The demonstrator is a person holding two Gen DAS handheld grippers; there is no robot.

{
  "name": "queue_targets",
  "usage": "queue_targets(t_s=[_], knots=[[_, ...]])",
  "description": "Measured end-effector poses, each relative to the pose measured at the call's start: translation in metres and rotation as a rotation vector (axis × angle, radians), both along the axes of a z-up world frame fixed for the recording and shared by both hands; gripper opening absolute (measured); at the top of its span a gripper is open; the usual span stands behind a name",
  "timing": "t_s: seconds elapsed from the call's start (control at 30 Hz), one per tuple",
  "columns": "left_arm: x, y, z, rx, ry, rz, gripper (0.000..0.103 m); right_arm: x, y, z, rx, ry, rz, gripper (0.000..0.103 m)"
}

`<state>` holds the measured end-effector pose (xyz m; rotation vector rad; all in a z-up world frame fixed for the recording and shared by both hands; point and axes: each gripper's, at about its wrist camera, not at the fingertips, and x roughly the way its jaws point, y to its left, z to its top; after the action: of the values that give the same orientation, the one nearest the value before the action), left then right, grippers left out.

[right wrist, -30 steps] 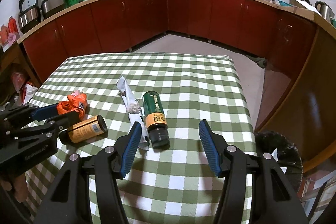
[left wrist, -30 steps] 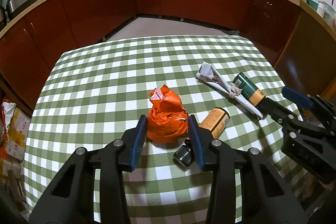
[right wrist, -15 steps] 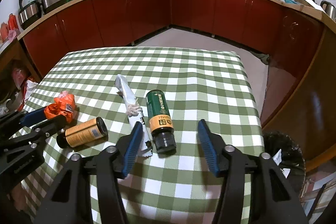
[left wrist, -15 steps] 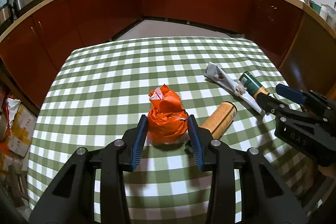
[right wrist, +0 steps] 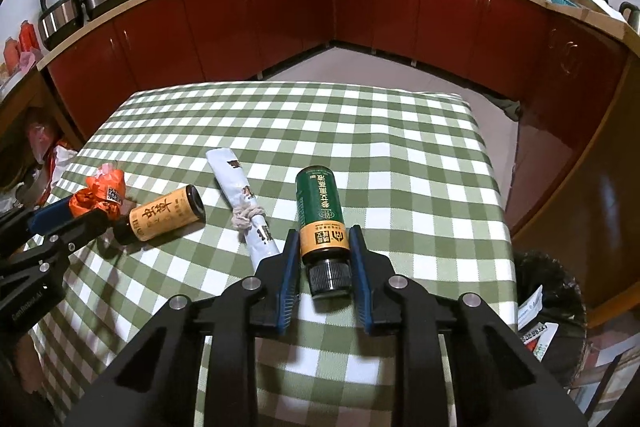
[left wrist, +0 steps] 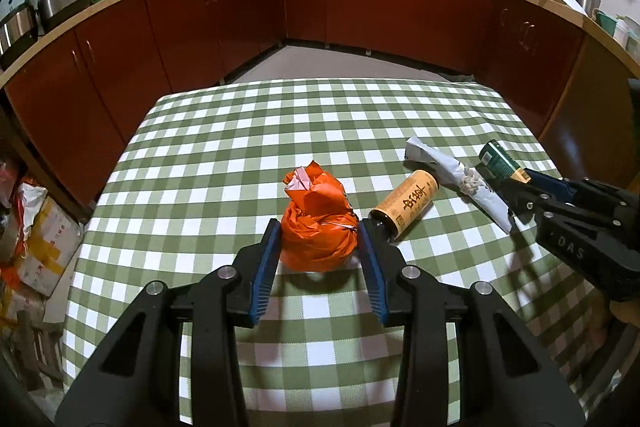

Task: Collect trash
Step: 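Grasp the green-and-orange can with the right tool while the left tool holds the orange bag, then carry the orange bag and green can over the black bin and open both tools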

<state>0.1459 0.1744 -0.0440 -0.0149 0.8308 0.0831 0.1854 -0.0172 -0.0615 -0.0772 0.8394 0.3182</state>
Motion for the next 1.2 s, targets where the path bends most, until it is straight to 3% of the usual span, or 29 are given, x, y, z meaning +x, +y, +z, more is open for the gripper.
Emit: queue_targets(t_s=[0.57,1.2], knots=[[-0.046,-0.015,0.028,-0.023,-0.063,-0.005,0.038,-0.057,-0.037,0.024,0.047,-0.081,-0.064,0.026],[-0.074,-0.126,0.045,-0.028,-0.122,-0.166,0.038,-0.108,-0.123,0.037,0.065,-0.163,-0.208,0.026]])
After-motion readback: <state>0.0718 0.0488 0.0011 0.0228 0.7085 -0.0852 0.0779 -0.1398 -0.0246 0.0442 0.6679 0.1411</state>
